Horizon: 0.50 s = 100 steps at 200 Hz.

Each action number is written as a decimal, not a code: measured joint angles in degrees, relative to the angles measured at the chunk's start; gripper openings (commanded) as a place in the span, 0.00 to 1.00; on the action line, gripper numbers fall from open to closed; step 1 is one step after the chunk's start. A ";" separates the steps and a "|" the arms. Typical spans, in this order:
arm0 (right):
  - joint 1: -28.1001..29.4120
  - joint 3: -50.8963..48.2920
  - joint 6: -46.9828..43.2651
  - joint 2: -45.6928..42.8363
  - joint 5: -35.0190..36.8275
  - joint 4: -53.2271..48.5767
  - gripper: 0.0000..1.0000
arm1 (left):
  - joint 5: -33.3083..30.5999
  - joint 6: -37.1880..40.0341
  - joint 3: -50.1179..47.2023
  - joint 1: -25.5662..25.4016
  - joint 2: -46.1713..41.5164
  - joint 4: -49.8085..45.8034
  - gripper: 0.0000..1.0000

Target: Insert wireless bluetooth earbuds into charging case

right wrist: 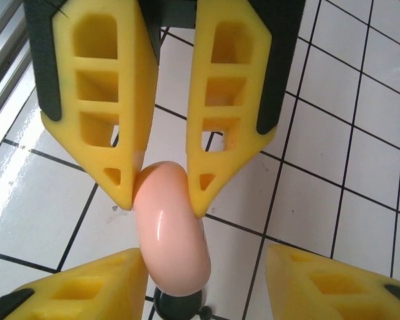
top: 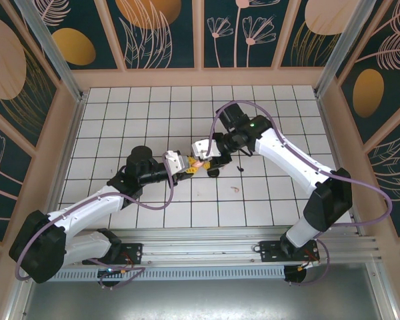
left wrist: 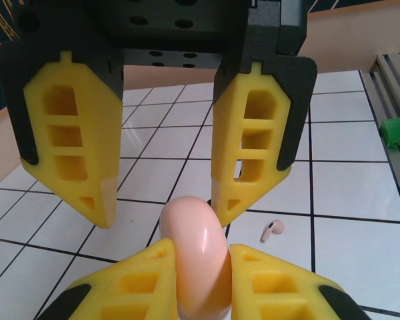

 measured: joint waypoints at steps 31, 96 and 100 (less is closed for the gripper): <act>0.13 -0.22 -0.04 0.00 0.28 0.20 0.44 | -0.13 -0.07 0.02 0.00 -0.11 0.04 0.20; 0.35 -1.07 -0.04 -0.11 0.09 1.09 0.37 | -0.22 -0.24 0.02 0.00 -0.76 0.39 0.20; 0.35 -1.07 -0.02 -0.11 0.07 1.09 0.36 | -0.22 -0.24 0.02 0.00 -0.79 0.39 0.20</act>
